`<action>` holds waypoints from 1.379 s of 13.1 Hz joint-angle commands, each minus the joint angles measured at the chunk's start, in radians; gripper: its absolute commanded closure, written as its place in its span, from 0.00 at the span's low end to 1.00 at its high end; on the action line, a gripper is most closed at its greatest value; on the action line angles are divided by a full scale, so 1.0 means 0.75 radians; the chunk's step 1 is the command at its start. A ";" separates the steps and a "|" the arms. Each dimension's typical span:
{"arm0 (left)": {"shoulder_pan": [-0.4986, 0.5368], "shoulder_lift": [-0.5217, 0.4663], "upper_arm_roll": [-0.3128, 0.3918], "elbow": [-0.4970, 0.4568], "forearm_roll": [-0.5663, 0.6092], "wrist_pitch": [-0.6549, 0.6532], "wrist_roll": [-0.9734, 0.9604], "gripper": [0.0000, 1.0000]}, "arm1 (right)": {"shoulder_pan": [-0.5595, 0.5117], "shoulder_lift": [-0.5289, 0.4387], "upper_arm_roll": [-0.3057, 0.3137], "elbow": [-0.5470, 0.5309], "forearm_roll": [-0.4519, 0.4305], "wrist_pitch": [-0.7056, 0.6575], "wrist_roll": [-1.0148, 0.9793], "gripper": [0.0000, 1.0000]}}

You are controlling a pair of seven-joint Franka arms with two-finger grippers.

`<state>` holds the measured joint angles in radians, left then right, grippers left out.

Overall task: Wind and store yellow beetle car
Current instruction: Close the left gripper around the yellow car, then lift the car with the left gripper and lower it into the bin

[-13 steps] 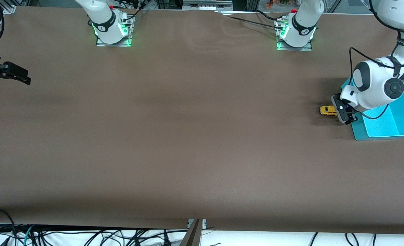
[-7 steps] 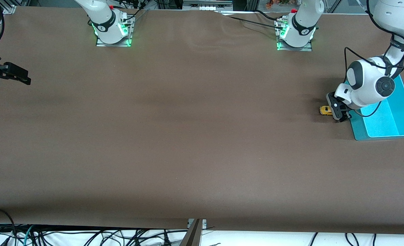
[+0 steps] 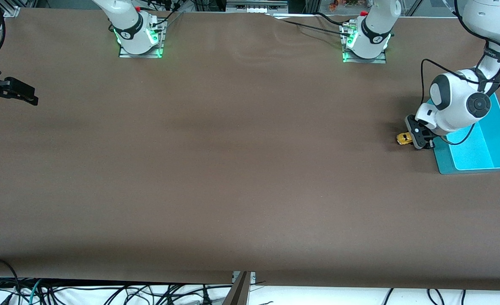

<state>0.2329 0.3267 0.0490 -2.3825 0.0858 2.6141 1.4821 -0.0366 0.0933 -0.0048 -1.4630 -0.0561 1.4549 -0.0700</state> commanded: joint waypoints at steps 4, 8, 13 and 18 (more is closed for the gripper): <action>0.009 -0.220 -0.063 0.002 -0.134 -0.190 0.040 1.00 | -0.006 0.000 0.006 0.012 -0.005 0.001 0.014 0.00; 0.009 -0.294 -0.078 0.147 -0.223 -0.427 0.036 1.00 | -0.006 0.000 0.006 0.012 -0.005 0.001 0.016 0.00; 0.155 -0.333 -0.069 0.268 0.065 -0.630 0.049 1.00 | -0.006 0.000 0.006 0.012 -0.005 0.001 0.014 0.00; 0.323 -0.315 -0.049 0.270 0.129 -0.610 0.461 1.00 | -0.006 0.007 0.006 0.012 -0.005 0.001 0.016 0.00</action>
<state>0.4318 0.0954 0.0162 -2.1810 0.1575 2.1656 1.7339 -0.0366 0.0963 -0.0048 -1.4630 -0.0561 1.4557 -0.0700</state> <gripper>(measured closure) 0.511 0.000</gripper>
